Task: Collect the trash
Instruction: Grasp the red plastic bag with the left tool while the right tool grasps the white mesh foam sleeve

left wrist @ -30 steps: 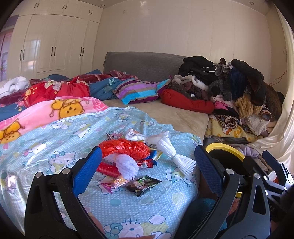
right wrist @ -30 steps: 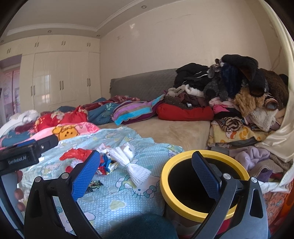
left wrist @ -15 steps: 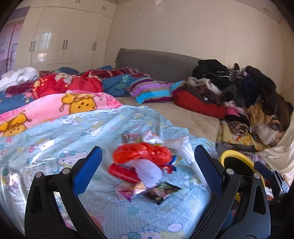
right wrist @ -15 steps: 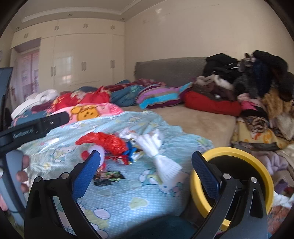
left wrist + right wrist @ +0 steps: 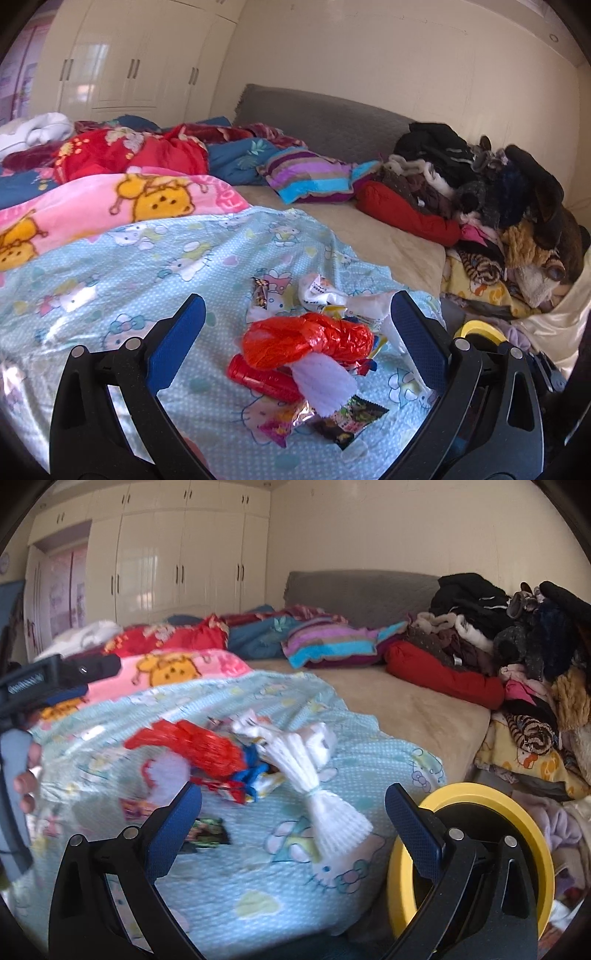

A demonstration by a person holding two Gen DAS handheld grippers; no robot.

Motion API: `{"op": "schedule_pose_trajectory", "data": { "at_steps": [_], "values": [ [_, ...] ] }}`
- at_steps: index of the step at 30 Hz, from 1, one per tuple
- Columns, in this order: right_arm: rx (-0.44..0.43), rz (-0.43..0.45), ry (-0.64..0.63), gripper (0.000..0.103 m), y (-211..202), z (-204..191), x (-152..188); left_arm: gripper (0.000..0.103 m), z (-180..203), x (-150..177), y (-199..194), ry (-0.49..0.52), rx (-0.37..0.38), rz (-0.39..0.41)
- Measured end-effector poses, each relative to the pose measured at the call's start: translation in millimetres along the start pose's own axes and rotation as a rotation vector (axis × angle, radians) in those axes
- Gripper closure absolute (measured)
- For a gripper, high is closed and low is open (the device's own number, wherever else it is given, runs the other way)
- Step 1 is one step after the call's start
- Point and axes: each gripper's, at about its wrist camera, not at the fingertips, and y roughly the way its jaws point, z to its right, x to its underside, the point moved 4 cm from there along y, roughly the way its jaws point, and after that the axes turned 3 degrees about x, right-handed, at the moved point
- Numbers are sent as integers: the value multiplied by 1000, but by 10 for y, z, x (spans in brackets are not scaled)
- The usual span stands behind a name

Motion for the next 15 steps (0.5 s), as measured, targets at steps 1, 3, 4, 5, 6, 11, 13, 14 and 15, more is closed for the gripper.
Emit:
{"op": "schedule_pose_trajectory", "data": {
  "at_steps": [1,3,4,5,6,11,13,14,15],
  "values": [
    [4,-19,-2,6,66,31,-1,11,1,-8,57,3,4,-14],
    [9,-69,-11,7,234,89,14,11,-1,-11,172,1,28,-40],
    [19,-86,-13,7,297,119,25,11,-4,-3,230,-2,35,-60],
    [16,-111,-14,7,371,140,30,11,-12,6,288,-5,47,-78],
    [20,-132,-12,7,460,169,29,11,-25,15,343,-8,52,-95],
    [20,-219,-20,7,794,220,63,11,-71,150,576,-19,65,-190],
    [20,-252,-48,7,910,205,109,11,-98,195,628,-34,71,-210],
    [17,-272,-63,14,971,196,124,11,-108,215,661,-45,78,-226],
    [20,-300,-81,20,1039,174,151,11,-125,236,683,-54,82,-235]
  ]
}}
